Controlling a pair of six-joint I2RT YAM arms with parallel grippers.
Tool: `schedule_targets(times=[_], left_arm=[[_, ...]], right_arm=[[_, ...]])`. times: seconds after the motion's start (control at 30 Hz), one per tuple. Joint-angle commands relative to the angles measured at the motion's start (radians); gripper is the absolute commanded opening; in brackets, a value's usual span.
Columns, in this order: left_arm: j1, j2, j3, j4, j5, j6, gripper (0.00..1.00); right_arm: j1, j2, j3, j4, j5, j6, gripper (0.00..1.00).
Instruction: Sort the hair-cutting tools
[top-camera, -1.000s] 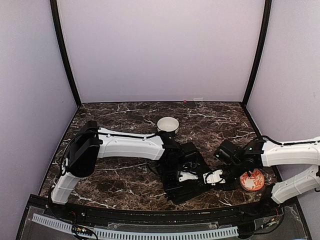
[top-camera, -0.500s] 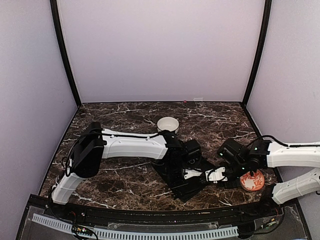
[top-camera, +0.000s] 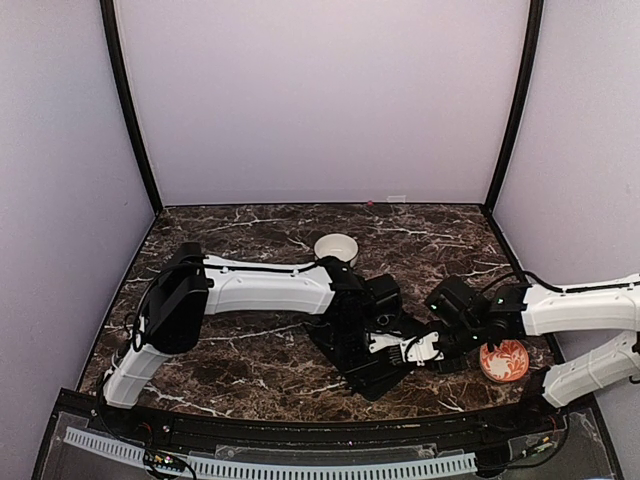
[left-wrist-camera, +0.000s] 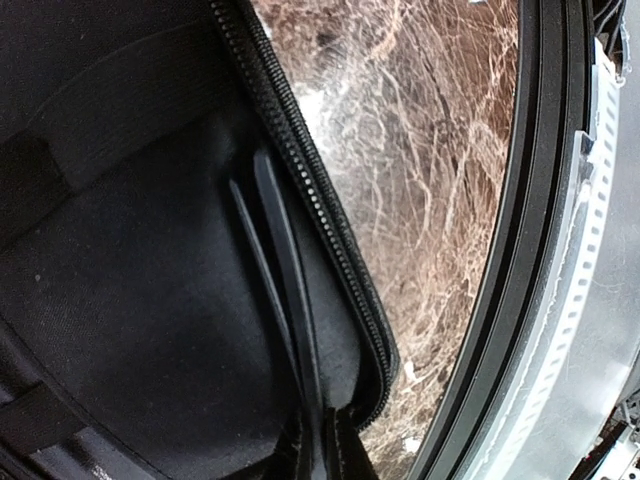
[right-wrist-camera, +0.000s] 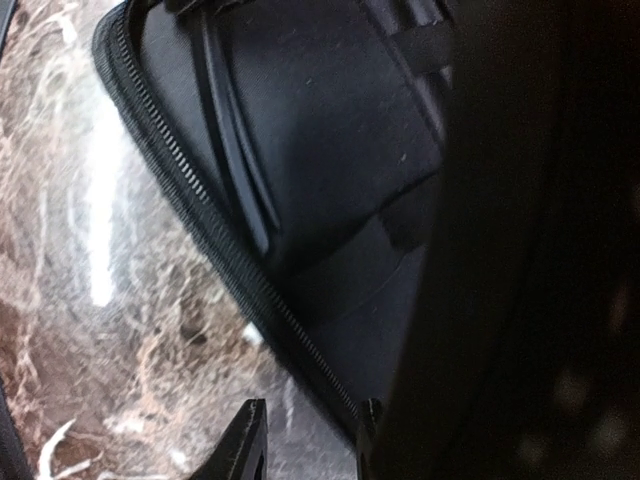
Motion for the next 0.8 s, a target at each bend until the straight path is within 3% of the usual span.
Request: schedule_targets(times=[0.0, 0.3, 0.63, 0.77], left_arm=[[0.006, 0.006, 0.016, 0.031, -0.033, -0.003, 0.01], [0.026, -0.002, -0.021, 0.004, -0.081, -0.049, 0.01], [0.027, -0.068, -0.163, 0.018, -0.089, -0.058, 0.01], [0.028, -0.114, -0.234, 0.032, -0.116, -0.054, 0.01]], right_arm=[[0.003, 0.023, -0.013, 0.148, 0.006, -0.01, 0.31], [0.003, 0.052, -0.047, 0.175, 0.009, -0.02, 0.31], [0.003, 0.069, -0.051, 0.12, -0.007, -0.028, 0.26], [0.003, 0.009, -0.026, 0.077, -0.029, -0.015, 0.29]])
